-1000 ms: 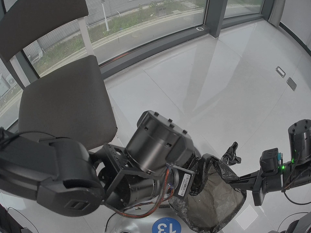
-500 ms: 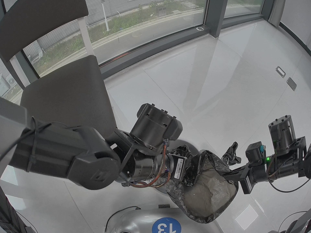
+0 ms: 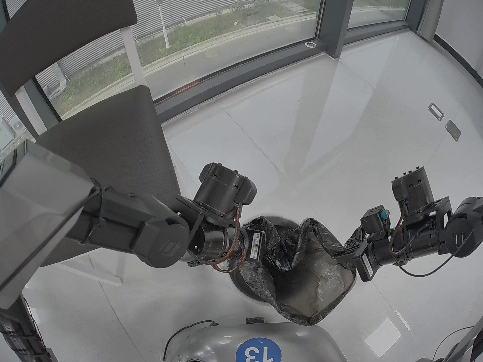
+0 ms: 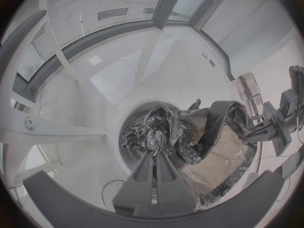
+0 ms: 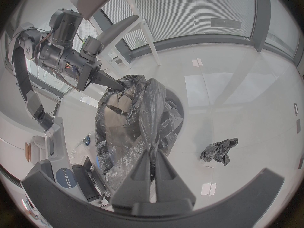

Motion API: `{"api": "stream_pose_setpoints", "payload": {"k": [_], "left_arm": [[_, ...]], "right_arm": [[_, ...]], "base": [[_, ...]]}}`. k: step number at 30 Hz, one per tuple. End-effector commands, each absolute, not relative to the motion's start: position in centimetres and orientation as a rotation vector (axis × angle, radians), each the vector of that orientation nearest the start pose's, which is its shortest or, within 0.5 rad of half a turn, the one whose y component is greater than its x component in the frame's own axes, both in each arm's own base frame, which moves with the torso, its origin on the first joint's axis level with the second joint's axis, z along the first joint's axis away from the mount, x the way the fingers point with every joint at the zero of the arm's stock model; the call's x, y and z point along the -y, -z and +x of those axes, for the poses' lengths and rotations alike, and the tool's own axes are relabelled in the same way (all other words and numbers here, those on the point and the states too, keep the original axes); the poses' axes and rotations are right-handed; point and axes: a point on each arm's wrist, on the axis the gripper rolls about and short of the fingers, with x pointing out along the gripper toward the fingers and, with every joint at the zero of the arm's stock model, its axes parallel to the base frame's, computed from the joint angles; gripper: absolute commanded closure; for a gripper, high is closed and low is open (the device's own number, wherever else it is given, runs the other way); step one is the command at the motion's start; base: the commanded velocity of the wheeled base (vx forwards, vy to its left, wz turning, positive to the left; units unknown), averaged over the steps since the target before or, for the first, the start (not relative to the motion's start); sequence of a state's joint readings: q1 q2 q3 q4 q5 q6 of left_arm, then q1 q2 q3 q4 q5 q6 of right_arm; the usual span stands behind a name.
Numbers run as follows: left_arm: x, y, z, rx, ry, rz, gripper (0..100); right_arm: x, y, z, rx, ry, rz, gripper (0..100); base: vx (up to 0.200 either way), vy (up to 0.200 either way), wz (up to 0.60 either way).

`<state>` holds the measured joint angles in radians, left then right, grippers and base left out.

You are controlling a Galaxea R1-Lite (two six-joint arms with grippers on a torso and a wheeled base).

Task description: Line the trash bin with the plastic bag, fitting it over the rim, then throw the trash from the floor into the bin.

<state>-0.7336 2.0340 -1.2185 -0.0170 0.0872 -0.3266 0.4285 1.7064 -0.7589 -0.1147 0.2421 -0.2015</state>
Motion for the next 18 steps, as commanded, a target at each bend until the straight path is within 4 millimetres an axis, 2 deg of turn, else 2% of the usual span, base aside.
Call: {"api": "stream_pose_setpoints", "payload": {"k": [1,9,16,18], "left_arm": [[25.0,-10.3,29.4,-0.861,0.452,0.051,100],[24.7,-9.1,30.6,-0.876,0.418,0.063,100],[22.6,-9.0,32.3,-0.872,0.338,0.031,100],[21.5,-9.3,33.1,-0.859,0.301,0.016,100]], "right_arm": [[-12.1,-11.7,25.2,-0.804,-0.717,-0.268,100],[-12.4,-10.5,26.3,-0.828,-0.721,-0.29,100],[-12.0,-9.3,29.0,-0.842,-0.697,-0.306,100],[-11.8,-8.8,30.1,-0.848,-0.683,-0.305,100]], "base": [[0.0,0.0,0.0],[0.0,0.0,0.0],[0.0,0.0,0.0],[0.0,0.0,0.0]]}}
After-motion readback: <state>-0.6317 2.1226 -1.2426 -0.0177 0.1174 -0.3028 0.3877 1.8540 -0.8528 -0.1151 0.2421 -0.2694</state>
